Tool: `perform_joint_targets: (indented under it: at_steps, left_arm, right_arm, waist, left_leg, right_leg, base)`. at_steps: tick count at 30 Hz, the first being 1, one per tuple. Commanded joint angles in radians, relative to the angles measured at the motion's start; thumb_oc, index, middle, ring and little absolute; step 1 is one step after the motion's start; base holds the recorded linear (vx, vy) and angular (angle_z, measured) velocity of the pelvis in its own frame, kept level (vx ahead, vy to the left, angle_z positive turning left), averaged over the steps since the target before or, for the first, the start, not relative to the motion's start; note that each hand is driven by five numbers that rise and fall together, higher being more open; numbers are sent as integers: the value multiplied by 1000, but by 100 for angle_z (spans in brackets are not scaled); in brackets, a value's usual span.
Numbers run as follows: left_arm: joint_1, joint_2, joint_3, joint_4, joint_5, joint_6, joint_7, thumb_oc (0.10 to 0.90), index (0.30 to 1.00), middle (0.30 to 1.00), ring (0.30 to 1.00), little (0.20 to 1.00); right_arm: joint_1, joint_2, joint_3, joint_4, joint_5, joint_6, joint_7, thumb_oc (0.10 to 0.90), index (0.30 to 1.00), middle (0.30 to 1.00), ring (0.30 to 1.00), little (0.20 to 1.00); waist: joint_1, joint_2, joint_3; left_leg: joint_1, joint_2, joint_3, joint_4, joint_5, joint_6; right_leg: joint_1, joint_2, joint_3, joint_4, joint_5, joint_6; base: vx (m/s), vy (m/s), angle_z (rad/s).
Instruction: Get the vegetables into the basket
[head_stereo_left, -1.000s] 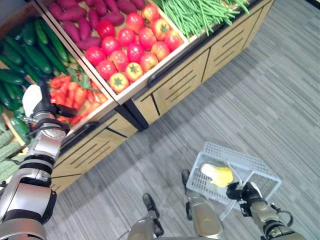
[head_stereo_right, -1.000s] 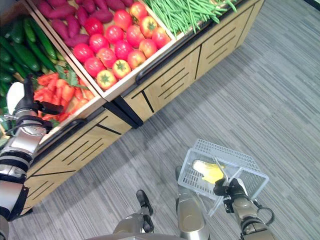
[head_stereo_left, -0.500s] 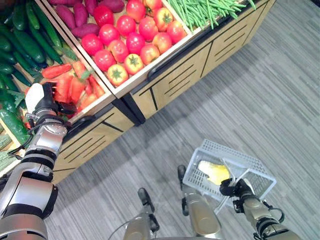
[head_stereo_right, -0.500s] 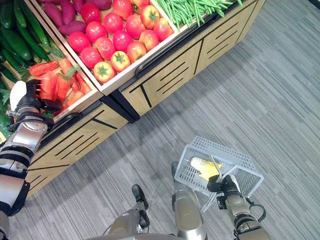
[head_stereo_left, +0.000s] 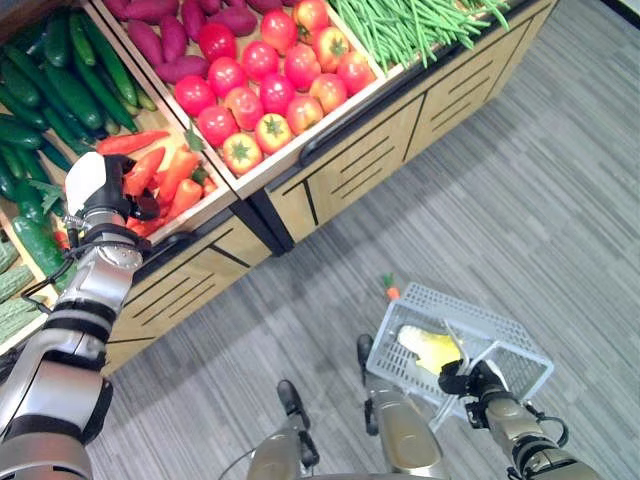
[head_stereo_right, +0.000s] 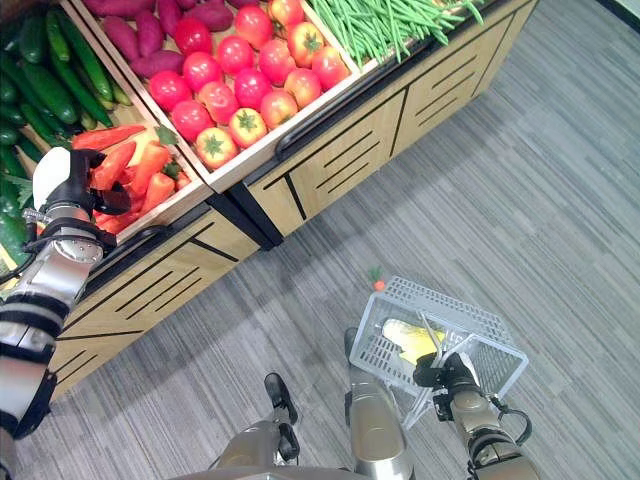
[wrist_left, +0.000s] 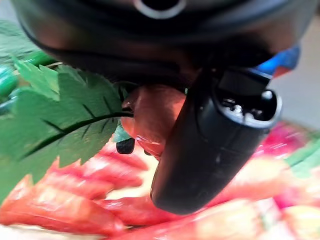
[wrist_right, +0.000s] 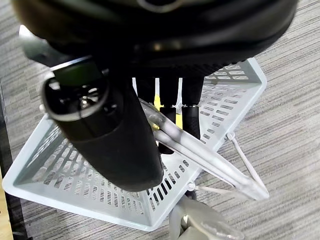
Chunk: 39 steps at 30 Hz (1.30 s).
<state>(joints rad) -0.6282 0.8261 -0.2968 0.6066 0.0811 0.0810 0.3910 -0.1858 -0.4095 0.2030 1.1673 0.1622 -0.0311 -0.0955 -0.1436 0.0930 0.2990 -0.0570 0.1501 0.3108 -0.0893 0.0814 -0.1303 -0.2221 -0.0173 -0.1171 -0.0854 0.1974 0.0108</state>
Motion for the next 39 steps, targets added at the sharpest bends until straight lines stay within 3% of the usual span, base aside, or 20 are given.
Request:
perform_joint_targets:
  at_steps: [1, 9, 13, 17, 22, 27, 30, 35, 38, 39]
  left_arm:
    - [12, 101, 106, -56, 90, -38, 73, 400, 300, 300, 300, 300]
    - [241, 108, 277, -249, 169, -42, 52, 400, 300, 300, 300, 300]
    - [361, 80, 353, -373, 206, -49, 37, 400, 300, 300, 300, 300]
    - [532, -3, 451, -590, 243, -73, -19, 400, 300, 300, 300, 300]
    - [601, -82, 473, -715, 202, -94, -56, 400, 300, 300, 300, 300]
    - [604, -89, 476, -729, 196, -91, -64, 400, 300, 300, 300, 300]
    - [600, -102, 455, -768, 227, -82, -75, 400, 300, 300, 300, 300]
    - [540, -103, 408, -762, 214, -83, -86, 400, 300, 300, 300, 300]
    - [506, -94, 380, -762, 208, -88, -90, 400, 300, 300, 300, 300]
    - [486, -84, 369, -756, 205, -86, -91, 400, 300, 300, 300, 300]
  right_arm:
    - [130, -31, 31, 39, -72, 27, 7, 400, 300, 300, 300, 300]
    - [166, -21, 8, 48, -129, 44, 33, 400, 300, 300, 300, 300]
    - [184, -6, -2, 50, -161, 55, 38, 400, 300, 300, 300, 300]
    - [211, 18, -31, 59, -181, 69, 49, 400, 300, 300, 300, 300]
    - [218, 43, -51, 66, -176, 78, 41, 400, 300, 300, 300, 300]
    - [218, 45, -53, 64, -175, 79, 41, 400, 300, 300, 300, 300]
    - [212, 61, -67, 51, -158, 81, 23, 400, 300, 300, 300, 300]
    - [226, 65, -77, 39, -142, 81, 21, 400, 300, 300, 300, 300]
    - [230, 68, -76, 30, -138, 75, 17, 400, 300, 300, 300, 300]
    - [230, 75, -74, 24, -134, 71, 12, 400, 300, 300, 300, 300]
  waist:
    - [15, -2, -114]
    - [42, -35, -188]
    - [56, -55, -220]
    - [72, -82, -247]
    - [77, -106, -249]
    - [77, -112, -246]
    - [76, -133, -230]
    - [51, -139, -229]
    - [32, -140, -216]
    - [18, -136, -210]
  left_leg:
    - [23, 50, -55, 3, 9, -47]
    - [113, 26, -68, 15, -33, -29]
    - [140, 8, -81, 14, -51, -14]
    - [165, -28, -101, 17, -80, 14]
    - [165, -69, -118, 12, -95, 45]
    - [165, -83, -117, 12, -100, 54]
    - [175, -111, -106, 11, -115, 80]
    - [188, -130, -86, 14, -129, 96]
    - [191, -134, -50, 11, -130, 101]
    - [197, -127, -4, 9, -130, 97]
  right_leg:
    - [47, -81, 24, 22, -95, 153]
    - [153, -99, 9, 30, -126, 158]
    - [180, -118, 2, 38, -129, 167]
    - [206, -151, -4, 53, -129, 179]
    - [191, -187, 7, 67, -103, 199]
    - [184, -197, 14, 75, -95, 205]
    - [159, -222, 41, 105, -77, 223]
    - [144, -235, 71, 117, -59, 232]
    - [111, -236, 94, 118, -18, 244]
    - [85, -235, 87, 123, 6, 250]
  base:
    - [51, 39, 14]
    - [1, 64, 9]
    - [-34, 64, 13]
    - [-66, 107, 13]
    - [-99, 115, 9]
    - [-39, 47, 0]
    - [-87, 118, -3]
    - [-18, 70, -16]
    - [-46, 34, -35]
    - [-42, 2, -80]
